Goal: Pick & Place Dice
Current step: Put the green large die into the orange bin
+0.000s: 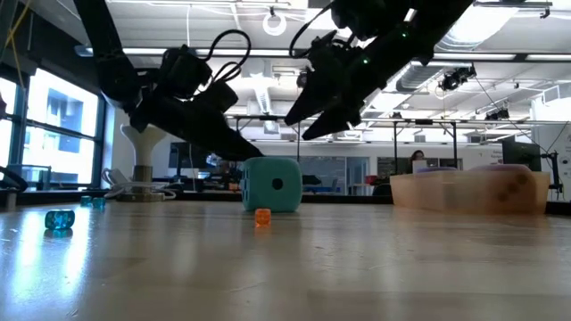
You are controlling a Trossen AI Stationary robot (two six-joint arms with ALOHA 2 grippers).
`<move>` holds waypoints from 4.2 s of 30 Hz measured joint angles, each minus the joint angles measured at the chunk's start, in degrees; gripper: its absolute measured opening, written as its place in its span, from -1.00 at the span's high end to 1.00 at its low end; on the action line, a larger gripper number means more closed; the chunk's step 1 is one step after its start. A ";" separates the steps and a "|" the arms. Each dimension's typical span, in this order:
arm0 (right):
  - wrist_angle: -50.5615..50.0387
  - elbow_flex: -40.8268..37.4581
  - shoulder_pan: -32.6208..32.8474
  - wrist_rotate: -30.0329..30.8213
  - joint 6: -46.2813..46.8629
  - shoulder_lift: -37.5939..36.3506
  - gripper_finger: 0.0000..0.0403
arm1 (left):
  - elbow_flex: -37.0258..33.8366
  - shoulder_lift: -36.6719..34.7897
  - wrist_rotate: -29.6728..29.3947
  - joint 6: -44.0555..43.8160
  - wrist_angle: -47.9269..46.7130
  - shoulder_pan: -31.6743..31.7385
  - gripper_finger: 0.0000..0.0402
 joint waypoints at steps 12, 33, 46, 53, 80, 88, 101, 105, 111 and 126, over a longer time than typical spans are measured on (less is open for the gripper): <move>-0.34 0.02 2.72 -6.65 -7.97 0.01 -0.93 | -0.11 0.04 9.18 1.44 -0.19 -0.70 -0.76; 5.90 0.07 4.03 5.64 -15.62 9.37 -0.93 | -0.09 0.02 8.20 1.75 0.12 -1.77 -0.76; 7.20 0.07 1.79 -0.04 -15.20 9.58 -0.93 | -0.04 0.02 8.90 1.75 0.12 -1.73 -0.76; 9.12 0.07 0.72 -2.16 -15.14 10.82 -0.93 | -0.04 0.00 8.95 1.71 0.12 -1.73 -0.76; 8.41 0.09 0.82 -2.05 -15.10 11.39 -0.49 | -0.02 -0.04 6.58 2.26 1.26 -2.57 -0.76; 5.57 0.22 1.78 -0.43 -11.36 11.39 -0.46 | -0.04 -0.28 3.42 5.46 5.80 -5.11 -0.76; -10.34 -0.11 5.78 13.49 -5.65 5.70 -0.45 | -0.04 -0.33 3.37 1.62 8.30 -3.94 -0.76; -16.51 -0.28 6.38 18.16 -2.84 1.64 -0.38 | -0.04 -0.33 3.82 -4.12 8.32 -3.35 -0.76; -18.15 -0.17 6.47 18.20 -1.37 0.09 -0.09 | -0.07 -0.35 3.81 -4.72 8.28 -2.17 -0.76; -11.19 -0.07 6.51 18.68 -4.21 -0.02 0.09 | -0.11 -0.92 4.90 -2.65 7.81 -1.08 -0.76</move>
